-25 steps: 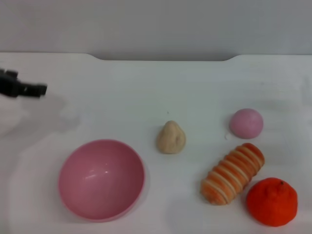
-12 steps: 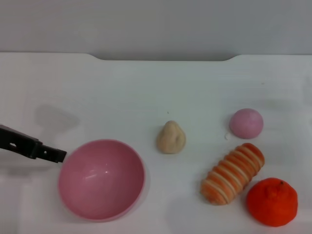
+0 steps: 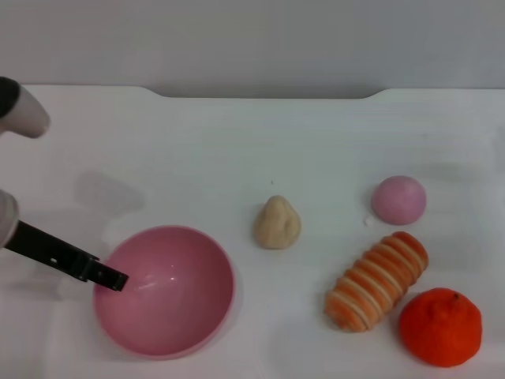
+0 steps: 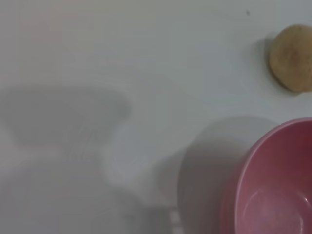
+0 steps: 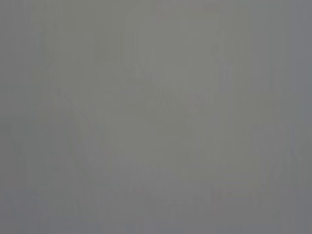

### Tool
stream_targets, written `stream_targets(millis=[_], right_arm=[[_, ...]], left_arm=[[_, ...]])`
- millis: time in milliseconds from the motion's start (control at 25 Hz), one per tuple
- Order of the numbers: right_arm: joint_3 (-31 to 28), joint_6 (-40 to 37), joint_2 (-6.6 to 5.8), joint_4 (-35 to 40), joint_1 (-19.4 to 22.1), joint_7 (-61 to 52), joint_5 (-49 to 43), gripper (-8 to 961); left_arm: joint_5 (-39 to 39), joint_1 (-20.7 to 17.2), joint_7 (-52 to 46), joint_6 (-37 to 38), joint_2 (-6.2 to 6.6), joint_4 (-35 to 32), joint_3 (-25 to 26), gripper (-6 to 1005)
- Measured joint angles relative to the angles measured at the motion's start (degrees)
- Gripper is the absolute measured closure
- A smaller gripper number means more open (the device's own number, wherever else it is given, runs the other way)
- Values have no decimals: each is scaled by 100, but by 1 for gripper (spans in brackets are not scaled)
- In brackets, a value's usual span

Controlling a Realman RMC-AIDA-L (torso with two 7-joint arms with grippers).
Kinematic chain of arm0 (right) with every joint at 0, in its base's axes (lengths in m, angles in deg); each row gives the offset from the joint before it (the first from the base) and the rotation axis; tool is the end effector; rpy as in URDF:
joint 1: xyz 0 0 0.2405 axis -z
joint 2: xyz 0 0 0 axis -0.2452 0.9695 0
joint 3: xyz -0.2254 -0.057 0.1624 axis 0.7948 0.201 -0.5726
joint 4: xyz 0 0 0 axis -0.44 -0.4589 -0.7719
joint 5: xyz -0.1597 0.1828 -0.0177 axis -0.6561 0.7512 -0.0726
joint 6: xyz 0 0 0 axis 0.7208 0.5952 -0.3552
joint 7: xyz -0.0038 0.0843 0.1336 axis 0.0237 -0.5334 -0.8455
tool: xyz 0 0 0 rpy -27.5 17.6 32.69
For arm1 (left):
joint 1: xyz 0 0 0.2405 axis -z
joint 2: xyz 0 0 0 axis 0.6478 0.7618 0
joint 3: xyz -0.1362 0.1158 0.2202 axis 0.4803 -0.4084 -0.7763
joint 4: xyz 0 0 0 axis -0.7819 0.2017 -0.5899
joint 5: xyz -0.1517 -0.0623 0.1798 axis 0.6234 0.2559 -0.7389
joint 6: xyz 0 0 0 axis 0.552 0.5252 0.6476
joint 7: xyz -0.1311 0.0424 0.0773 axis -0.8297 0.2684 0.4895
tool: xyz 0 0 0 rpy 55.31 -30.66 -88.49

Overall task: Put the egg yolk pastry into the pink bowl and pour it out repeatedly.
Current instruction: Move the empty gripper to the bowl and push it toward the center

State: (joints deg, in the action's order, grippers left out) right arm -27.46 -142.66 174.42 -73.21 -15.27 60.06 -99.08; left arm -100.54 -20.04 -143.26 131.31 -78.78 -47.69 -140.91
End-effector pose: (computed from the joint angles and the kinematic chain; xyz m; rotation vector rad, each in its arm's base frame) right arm 0.3900 0.3746 -0.0059 -1.3487 0.6921 0.8719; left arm -0.2614 0.3520 0.0302 -2.4232 -1.2604 0.3797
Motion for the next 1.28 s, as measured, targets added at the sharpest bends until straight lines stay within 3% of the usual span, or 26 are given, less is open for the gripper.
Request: stream_targets(millis=[40,120,280,320,480,640,1000,1120,1280], right_arm=[[-2,-1,0,-3,3,0,0,444],[-7,-2,0,-8,9,1,0,444],[-12,-3,0,-13,19,1,0,444],[-13,-3,0,-14,20,1,0,444],[4,-3,0,-10,28,1,0,444],[29,-4,0,-7,21,1,0,444],[46,-1,-4,8,-52,1,0,445],[48,29,-6,5,-149,-84,0,445],[54,154,-9,13,-356,-533,-93,445]], left_arm=[[-101,168,-1,-79,-5,478,-107,198],[-110,285,-1,-177,-5,780,-145,198],[-110,385,-1,-259,-6,1029,-177,200],[-111,545,3,-336,-8,1423,-214,200],[-111,595,18,-356,-11,1547,-214,202],[-106,621,-2,-363,-17,1620,-215,389],[-108,621,-49,-321,-13,1597,-212,627],[-82,621,-82,-302,-10,1558,-166,856],[-76,621,-94,-298,-9,1544,-158,914]])
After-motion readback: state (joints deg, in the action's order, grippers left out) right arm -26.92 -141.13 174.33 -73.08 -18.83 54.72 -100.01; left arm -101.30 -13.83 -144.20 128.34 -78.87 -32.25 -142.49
